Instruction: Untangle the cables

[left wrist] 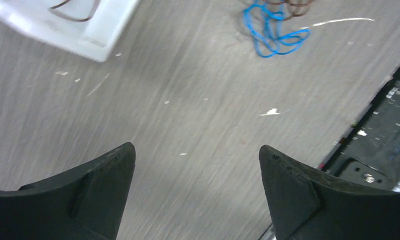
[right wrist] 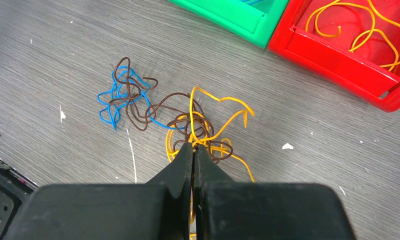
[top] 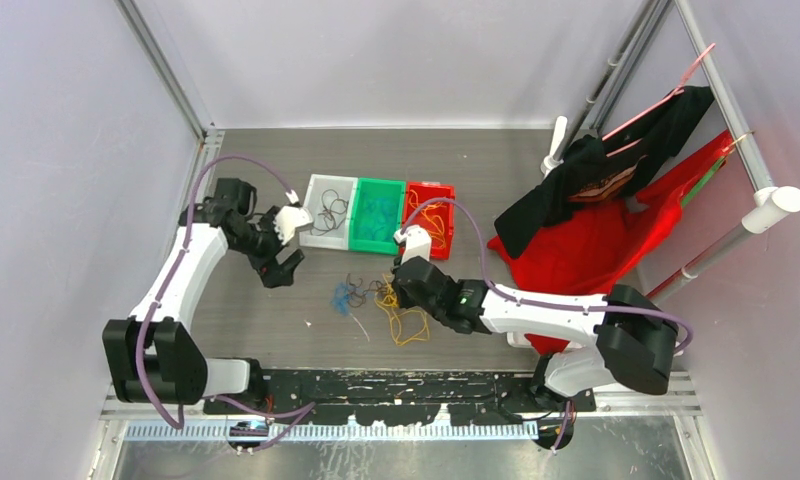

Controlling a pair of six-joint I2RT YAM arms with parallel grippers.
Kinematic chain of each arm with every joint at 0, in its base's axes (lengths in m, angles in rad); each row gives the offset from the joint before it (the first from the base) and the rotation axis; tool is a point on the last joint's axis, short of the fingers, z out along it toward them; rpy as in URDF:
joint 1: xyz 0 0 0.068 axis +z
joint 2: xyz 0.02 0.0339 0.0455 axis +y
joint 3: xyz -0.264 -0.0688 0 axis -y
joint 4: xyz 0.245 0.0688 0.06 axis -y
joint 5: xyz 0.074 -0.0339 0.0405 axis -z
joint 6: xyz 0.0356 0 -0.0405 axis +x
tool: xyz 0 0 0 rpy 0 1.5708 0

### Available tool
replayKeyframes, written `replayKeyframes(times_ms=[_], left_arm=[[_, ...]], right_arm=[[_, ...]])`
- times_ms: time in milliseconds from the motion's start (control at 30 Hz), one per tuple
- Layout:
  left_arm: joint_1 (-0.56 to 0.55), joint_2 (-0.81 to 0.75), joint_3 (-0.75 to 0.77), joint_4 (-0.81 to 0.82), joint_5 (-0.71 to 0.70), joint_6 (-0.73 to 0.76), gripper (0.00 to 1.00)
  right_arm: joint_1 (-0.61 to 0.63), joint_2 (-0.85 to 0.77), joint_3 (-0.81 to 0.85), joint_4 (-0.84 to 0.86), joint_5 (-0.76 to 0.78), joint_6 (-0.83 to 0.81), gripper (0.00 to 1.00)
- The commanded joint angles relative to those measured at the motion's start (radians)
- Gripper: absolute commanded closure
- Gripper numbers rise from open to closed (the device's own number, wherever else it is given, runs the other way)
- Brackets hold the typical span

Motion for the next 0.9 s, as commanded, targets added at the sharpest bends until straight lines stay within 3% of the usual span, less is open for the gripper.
replayKeyframes(times_ms=[0,200,500,633,867], left_arm=[[-0.114,-0.007,0.011,-0.081,0.044,-0.043,0.08],[-0.313,0.054,-0.025,-0.003,0.009,-0.144,0.17],[-0.366,0.273,0.06,0.125,0.021,-0.164,0.21],[-0.39,0.304,0.058,0.248,-0.02,-0.27,0.24],[-0.403,0.331,0.009,0.317,-0.023,-0.28,0.33]], right_arm=[[0.005,0.021,0.063,-0.004,0.028,-0.008,0.94],[0.004,0.021,0.074,-0.039,0.059,-0.007,0.86],[0.0,-0.144,-0.011,-0.004,0.135,0.021,0.64],[0.001,-0.194,-0.059,0.051,0.149,0.053,0.62],[0.0,-0.284,-0.155,0.2,0.198,0.044,0.65]])
